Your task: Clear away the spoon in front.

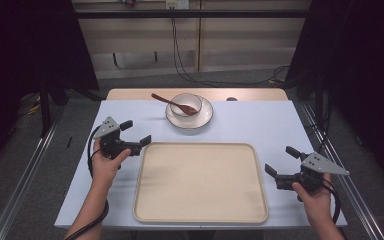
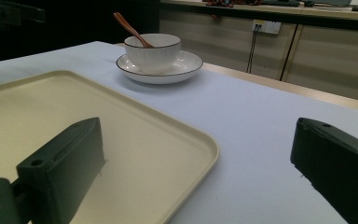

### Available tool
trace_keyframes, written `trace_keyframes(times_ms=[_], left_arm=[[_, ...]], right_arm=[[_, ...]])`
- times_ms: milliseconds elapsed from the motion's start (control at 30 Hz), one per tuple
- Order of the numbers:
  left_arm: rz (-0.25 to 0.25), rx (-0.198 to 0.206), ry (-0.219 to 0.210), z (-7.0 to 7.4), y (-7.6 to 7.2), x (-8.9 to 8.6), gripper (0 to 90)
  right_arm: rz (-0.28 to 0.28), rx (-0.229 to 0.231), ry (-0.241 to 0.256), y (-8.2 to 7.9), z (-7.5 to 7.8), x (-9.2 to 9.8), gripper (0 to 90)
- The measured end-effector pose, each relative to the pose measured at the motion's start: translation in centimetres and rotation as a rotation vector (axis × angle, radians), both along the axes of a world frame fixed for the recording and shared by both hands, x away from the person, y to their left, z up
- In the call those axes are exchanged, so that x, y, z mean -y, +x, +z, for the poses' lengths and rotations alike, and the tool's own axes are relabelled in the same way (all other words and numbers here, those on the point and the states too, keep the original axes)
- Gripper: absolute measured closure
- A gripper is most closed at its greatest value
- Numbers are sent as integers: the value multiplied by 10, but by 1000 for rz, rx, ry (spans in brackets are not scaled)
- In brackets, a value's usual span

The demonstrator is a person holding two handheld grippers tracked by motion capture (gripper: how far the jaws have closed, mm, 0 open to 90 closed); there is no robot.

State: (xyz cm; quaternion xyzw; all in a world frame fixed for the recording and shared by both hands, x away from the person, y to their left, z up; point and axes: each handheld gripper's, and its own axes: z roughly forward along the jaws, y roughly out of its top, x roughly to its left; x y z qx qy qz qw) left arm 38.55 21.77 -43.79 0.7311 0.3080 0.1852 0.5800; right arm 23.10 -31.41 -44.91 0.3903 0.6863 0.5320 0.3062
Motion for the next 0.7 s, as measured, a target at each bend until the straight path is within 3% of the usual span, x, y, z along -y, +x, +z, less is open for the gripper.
trace_keyframes(times_ms=[133,233,333,400,467,567,700], left_arm=[[44,-6,2,-1,14,9,0],[69,-23,-30,-5,23,14,0],[106,-39,-23,-9,32,20,0],[97,-46,-38,-11,37,25,0],[117,-51,-18,-14,40,28,0],[113,-55,-28,-19,46,34,0],[148,-48,-12,-20,54,42,8]], right_arm=[[-2,1,-8,0,0,0,24],[-2,8,-17,-1,0,0,22],[-12,9,-10,-2,1,1,22],[-9,6,-8,-2,1,1,22],[-3,6,-12,-1,0,1,22],[6,0,-19,-1,0,0,24],[6,1,-16,-1,0,0,25]])
